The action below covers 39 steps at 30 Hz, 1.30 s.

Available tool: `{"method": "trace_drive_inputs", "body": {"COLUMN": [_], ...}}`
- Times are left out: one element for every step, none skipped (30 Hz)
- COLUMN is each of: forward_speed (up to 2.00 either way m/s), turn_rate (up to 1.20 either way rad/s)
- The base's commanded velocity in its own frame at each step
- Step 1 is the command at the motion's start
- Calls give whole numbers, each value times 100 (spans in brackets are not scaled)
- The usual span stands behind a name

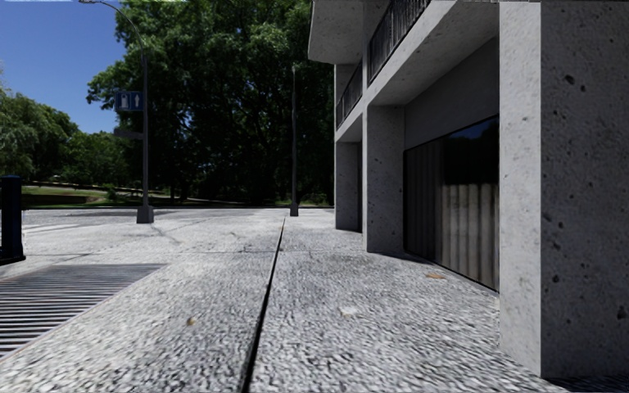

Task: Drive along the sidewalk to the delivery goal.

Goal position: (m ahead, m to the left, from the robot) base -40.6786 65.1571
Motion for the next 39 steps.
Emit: {"method": "trace_drive_inputs", "body": {"forward_speed": [195, 195, 195, 195, 195, 195, 195, 195, 195, 195, 195, 195, 195, 195, 195, 195, 195, 195, 195, 195, 195, 195, 195, 195, 195, 195, 195, 195, 195, 195, 195, 195, 195, 195, 195, 195, 195, 195, 195], "turn_rate": [24, 24, 24, 24, 27, 27, 28, 29, 29, 29, 30, 34, 34, 36, 38, 41, 44, 44, 50, 52, 53, 53, 53, 53, 53, 53, 53, 53, 53, 53, 53, 53, 53, 53, 53, 53, 53, 53, 53]}}
